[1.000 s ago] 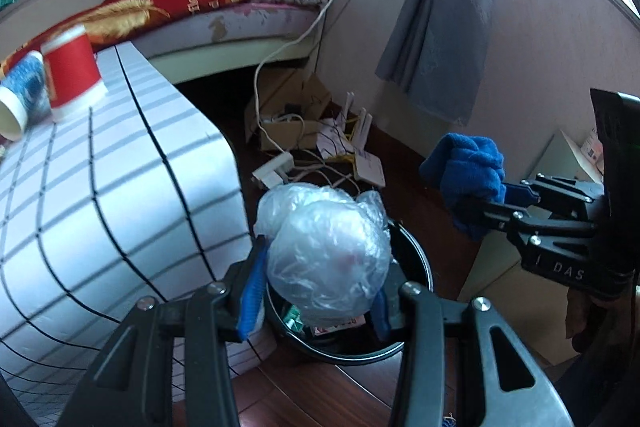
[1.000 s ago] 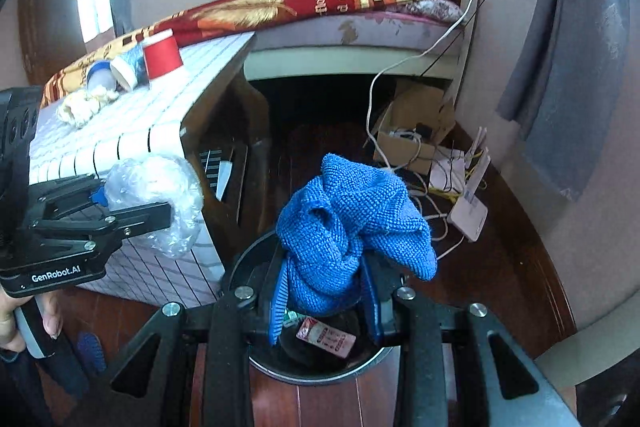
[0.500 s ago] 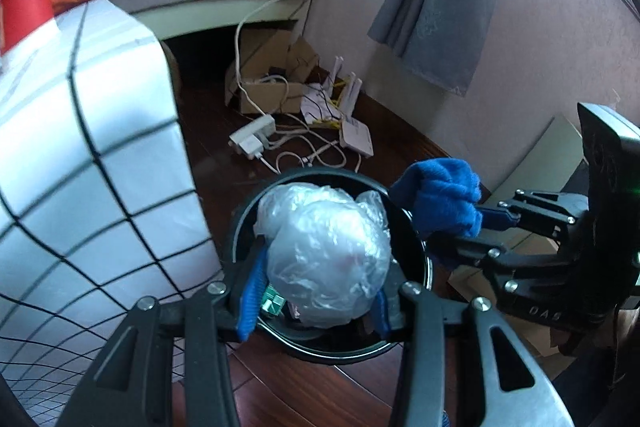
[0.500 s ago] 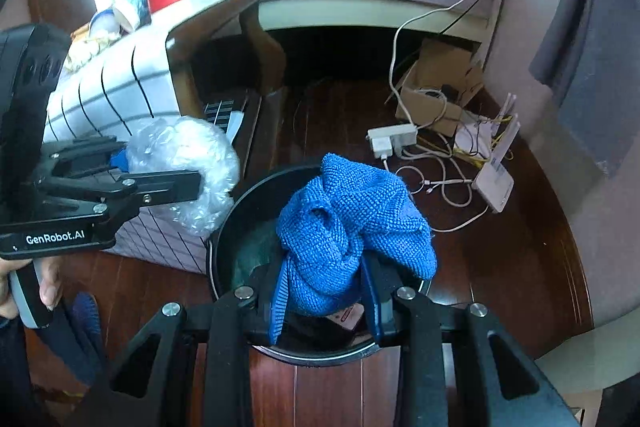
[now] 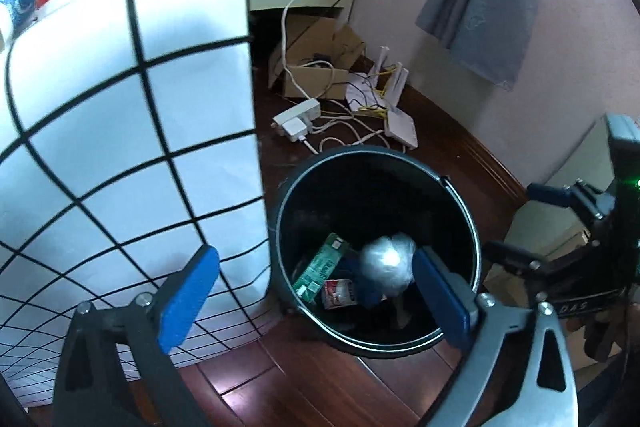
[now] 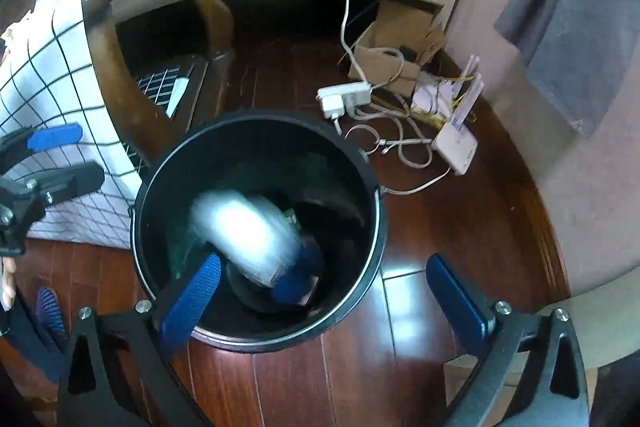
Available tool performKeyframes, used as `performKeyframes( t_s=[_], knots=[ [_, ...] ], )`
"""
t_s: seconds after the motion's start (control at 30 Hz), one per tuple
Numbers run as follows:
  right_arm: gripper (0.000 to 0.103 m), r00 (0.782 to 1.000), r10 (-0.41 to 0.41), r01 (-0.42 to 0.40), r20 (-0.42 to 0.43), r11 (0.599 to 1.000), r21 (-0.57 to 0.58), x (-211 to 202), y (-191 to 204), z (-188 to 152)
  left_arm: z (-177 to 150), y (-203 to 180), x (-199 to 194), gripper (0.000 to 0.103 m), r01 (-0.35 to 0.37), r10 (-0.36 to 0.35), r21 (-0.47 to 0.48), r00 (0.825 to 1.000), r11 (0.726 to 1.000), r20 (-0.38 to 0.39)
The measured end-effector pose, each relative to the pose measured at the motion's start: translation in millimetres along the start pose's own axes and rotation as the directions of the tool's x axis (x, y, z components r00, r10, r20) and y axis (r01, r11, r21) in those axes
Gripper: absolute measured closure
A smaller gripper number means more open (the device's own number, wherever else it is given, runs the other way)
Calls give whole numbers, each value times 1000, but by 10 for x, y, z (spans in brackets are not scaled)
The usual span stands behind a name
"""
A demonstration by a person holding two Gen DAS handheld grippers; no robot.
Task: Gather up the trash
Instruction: 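Move both tools back from the bin to the table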
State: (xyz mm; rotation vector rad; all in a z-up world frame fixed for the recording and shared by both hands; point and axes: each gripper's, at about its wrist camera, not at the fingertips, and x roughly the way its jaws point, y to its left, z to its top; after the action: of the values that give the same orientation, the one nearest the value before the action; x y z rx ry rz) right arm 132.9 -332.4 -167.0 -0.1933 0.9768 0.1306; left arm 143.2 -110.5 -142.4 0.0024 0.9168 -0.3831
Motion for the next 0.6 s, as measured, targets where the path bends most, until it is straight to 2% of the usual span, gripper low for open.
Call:
performKeyframes(
  t_s=[0.3, 0.6],
  knots=[
    [0, 999, 2, -3, 40, 1000, 26, -119, 16, 131, 25, 80, -191, 5, -67, 67, -6, 996, 998, 62],
    [0, 995, 31, -31, 96, 1000, -5, -327, 253, 307, 49, 189, -435, 5, -109, 111, -22, 988, 994, 105]
  ],
)
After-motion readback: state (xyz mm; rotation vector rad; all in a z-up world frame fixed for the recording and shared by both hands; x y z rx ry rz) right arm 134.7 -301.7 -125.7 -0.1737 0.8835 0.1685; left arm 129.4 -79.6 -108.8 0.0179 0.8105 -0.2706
